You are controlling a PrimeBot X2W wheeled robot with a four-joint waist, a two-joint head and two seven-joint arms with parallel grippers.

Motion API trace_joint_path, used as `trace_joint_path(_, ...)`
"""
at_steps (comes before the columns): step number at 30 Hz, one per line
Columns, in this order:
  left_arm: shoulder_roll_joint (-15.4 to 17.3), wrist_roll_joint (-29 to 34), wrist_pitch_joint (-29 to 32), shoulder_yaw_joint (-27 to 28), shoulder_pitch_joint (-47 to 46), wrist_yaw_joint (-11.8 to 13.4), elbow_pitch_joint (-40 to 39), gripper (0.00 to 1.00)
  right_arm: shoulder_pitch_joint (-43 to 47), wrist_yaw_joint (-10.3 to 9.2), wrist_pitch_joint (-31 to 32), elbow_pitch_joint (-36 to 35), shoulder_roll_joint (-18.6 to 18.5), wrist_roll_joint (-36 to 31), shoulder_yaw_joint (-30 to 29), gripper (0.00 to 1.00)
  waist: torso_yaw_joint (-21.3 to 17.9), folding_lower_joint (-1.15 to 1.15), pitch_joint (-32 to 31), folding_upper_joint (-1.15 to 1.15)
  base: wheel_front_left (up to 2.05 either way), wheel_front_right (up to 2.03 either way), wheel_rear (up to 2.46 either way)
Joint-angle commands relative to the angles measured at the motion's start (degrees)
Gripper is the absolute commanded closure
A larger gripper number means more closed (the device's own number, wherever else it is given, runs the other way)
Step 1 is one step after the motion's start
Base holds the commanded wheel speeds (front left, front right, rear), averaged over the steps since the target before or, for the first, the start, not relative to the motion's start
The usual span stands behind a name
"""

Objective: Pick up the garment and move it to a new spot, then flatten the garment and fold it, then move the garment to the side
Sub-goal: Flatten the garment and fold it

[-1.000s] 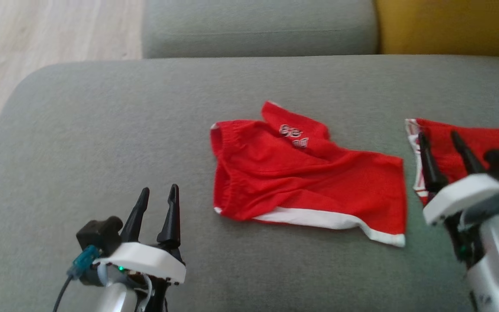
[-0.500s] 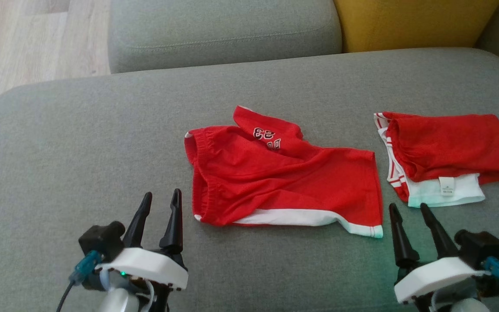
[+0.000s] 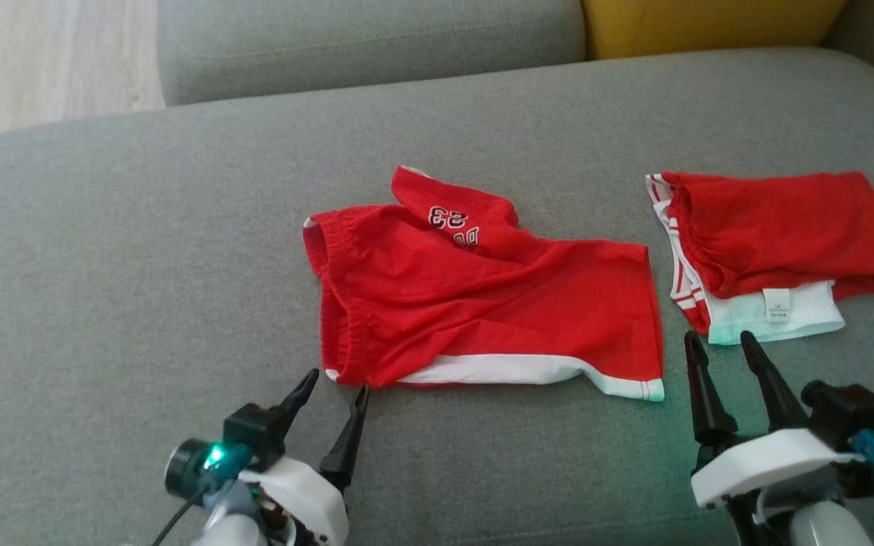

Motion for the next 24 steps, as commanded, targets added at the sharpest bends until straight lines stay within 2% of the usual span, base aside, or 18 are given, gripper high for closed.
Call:
trace_joint_path(1, 1.3, 1.3, -0.7, 0.8, -3.8, -0.5, -0.7, 0.0, -2.5, 0.2, 0.0, -1.7, -0.2, 0.2, 1.2, 0.0, -0.4, 0.0, 0.6, 0.0, 0.0, 0.0, 0.0)
trace_joint_path(6, 4.2, 6.3, -0.7, -1.9, -6.5, 0.0, 3.4, 0.0, -3.1, 0.2, -0.1, -0.8, -0.1, 0.9, 1.1, 0.0, -1.2, 0.0, 1.4, 0.0, 0.0, 0.0, 0.0)
trace_joint_path(10, 5.1, 8.6, -0.7, -3.3, -8.6, 0.6, 6.0, 0.0, -3.6, 0.2, -0.3, -0.4, -0.1, 1.8, 0.9, 0.0, -1.6, 0.0, 1.9, 0.0, 0.0, 0.0, 0.0)
trace_joint_path(24, 4.8, 9.1, -0.7, -4.5, -12.8, 0.6, 11.9, 0.0, -4.7, 0.2, 0.5, 2.1, -0.1, 2.1, 0.5, 0.0, -2.8, 0.0, 3.0, 0.0, 0.0, 0.0, 0.0)
